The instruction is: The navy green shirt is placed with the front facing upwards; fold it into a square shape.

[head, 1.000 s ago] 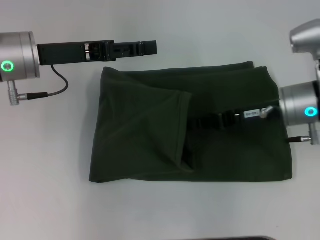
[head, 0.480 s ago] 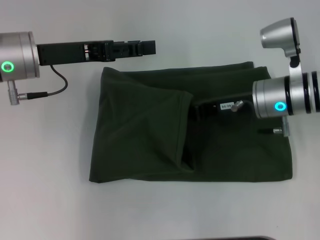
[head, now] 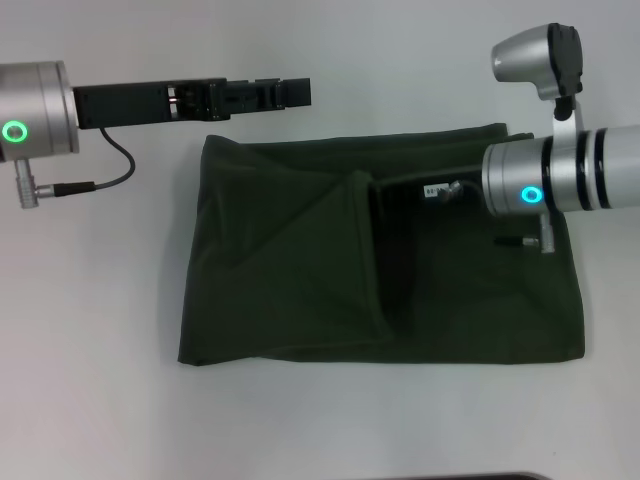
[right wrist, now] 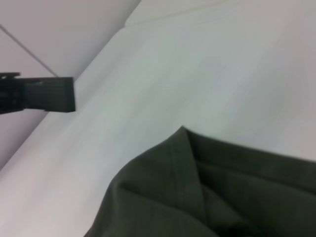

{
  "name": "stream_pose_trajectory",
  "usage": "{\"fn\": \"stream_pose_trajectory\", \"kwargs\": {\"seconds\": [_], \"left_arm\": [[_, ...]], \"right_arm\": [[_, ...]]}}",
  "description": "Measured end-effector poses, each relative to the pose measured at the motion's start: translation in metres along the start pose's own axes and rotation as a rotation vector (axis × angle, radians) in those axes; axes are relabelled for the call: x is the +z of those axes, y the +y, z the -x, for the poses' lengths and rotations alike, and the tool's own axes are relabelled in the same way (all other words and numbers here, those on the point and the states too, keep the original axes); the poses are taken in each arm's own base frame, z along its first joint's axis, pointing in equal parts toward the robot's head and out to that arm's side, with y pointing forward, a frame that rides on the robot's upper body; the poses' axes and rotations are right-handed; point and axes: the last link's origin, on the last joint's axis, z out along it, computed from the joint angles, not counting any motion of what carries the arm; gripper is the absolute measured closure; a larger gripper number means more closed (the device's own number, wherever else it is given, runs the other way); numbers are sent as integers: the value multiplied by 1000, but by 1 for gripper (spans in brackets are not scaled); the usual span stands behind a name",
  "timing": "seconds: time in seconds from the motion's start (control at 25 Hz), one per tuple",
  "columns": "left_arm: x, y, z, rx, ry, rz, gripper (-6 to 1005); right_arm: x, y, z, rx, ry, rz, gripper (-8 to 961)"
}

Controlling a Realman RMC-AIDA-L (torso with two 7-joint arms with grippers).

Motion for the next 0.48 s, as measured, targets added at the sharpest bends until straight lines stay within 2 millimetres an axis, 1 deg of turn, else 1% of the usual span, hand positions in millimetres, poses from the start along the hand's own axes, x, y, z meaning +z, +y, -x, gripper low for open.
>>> {"fn": "stream_pose_trajectory", "kwargs": {"seconds": [0.16,0.48], "left_arm": [[-1,-1,-1,-2,9,-2,310],[-1,-1,-4,0,22,-8,310]], "right_arm": [[4,-1,5,-26,-46,-14,948],[2,0,13,-97,-145,-10,943]]}}
